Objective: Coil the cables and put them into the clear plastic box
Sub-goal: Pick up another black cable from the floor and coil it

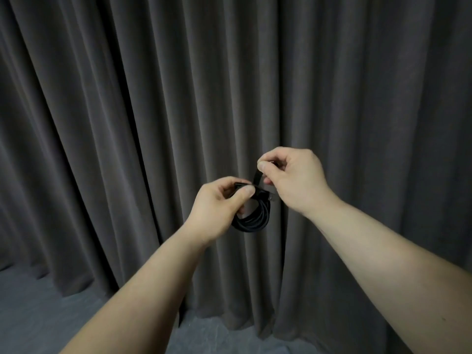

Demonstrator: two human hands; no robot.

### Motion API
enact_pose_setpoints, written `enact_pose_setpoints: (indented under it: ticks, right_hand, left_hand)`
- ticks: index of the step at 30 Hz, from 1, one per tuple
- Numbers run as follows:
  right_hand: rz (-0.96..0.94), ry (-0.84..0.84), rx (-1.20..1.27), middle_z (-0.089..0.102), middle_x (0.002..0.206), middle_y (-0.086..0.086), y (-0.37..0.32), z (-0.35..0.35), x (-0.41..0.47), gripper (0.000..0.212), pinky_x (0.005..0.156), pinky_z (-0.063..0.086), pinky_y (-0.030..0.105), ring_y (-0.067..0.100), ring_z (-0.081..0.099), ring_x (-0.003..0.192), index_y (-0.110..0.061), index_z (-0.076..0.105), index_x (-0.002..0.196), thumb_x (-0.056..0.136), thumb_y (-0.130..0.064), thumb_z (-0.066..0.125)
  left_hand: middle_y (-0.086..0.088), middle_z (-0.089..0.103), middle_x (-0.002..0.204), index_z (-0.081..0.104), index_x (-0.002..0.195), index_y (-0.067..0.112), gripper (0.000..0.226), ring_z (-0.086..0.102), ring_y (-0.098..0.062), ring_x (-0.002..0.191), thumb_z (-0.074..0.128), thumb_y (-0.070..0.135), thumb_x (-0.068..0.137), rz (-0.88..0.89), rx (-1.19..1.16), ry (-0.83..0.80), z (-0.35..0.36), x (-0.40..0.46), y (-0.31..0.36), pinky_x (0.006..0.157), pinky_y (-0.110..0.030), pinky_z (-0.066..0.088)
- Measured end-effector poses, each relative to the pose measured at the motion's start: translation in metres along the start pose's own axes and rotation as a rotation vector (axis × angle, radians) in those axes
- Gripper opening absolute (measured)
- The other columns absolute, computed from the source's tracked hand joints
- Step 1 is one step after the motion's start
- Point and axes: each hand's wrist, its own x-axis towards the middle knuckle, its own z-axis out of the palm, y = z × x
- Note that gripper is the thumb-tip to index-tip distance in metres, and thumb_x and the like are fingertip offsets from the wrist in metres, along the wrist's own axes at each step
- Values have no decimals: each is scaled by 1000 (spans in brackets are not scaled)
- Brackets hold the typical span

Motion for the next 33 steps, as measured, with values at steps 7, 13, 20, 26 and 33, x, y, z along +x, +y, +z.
enact_pose_setpoints:
  ticks: [7, 13, 20, 26, 33]
  right_hand:
    - [142, -143, 441, 62, 58, -2, -7, -11, 6, 15, 54, 48, 18, 7, 60, 54, -15, 68, 83, 91, -5, 60]
    - [365, -213, 799, 73, 85, 13, -1, -21, 7, 22, 66, 50, 28, 22, 67, 73, -13, 63, 103, 98, -29, 48]
    - [197, -433, 433, 72, 96, 1, 10, -21, -4, 36, 76, 50, 20, 7, 65, 89, -16, 68, 94, 83, 15, 54]
    - [-106, -309, -14, 67, 78, -12, 10, -9, -6, 20, 71, 47, 16, -2, 60, 74, -24, 70, 85, 78, -6, 72]
    - [95, -113, 202, 68, 67, -4, 12, -4, 3, 7, 67, 47, 20, 2, 58, 62, -16, 73, 76, 80, -11, 74]
  left_hand:
    - [1, 71, 76, 72, 95, 13, 9, 56, -7, 56, 66, 10, 90, -35, -117, -11, 2, 12, 9, 59, -18, 45]
    - [5, 68, 68, 73, 88, 12, 13, 53, -6, 56, 63, 4, 91, -33, -146, 30, 5, 9, 1, 55, -15, 43]
    - [3, 65, 67, 73, 86, 15, 13, 52, -6, 57, 64, 7, 91, -42, -134, 40, 4, 7, -4, 57, -17, 43]
    - [4, 65, 65, 73, 83, 16, 15, 51, -7, 56, 64, 7, 90, -45, -126, 53, 4, 6, -3, 58, -18, 43]
    - [-1, 71, 76, 74, 90, 14, 12, 55, -8, 56, 62, 10, 92, -78, -105, -9, 7, 0, -4, 59, -20, 43]
